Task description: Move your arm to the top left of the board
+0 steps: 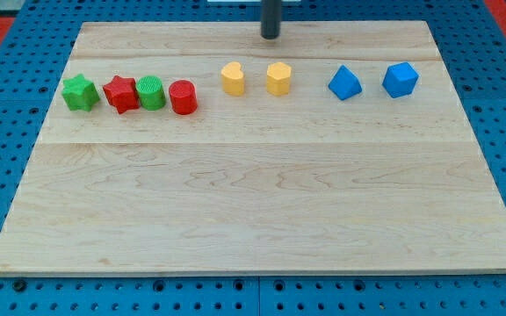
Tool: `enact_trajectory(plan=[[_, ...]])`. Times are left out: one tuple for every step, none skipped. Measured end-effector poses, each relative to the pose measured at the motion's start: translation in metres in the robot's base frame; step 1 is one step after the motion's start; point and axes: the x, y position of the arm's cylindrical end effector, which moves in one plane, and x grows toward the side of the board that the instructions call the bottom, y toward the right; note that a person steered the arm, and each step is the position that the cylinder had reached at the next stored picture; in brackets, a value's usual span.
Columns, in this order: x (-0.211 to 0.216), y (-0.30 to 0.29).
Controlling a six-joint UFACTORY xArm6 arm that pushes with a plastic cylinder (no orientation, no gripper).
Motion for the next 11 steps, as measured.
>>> enact_trajectory(plan=[[-0.003,-0.034],[-0.003,-0.114],[0.027,-0.209],[0.076,-0.286],[0.094,-0.300],[0.096,-0.301],[0.091,-0.300],[0.078,-0.300],[0.068,-0.294],[0.047,-0.277],[0.022,-0.271]])
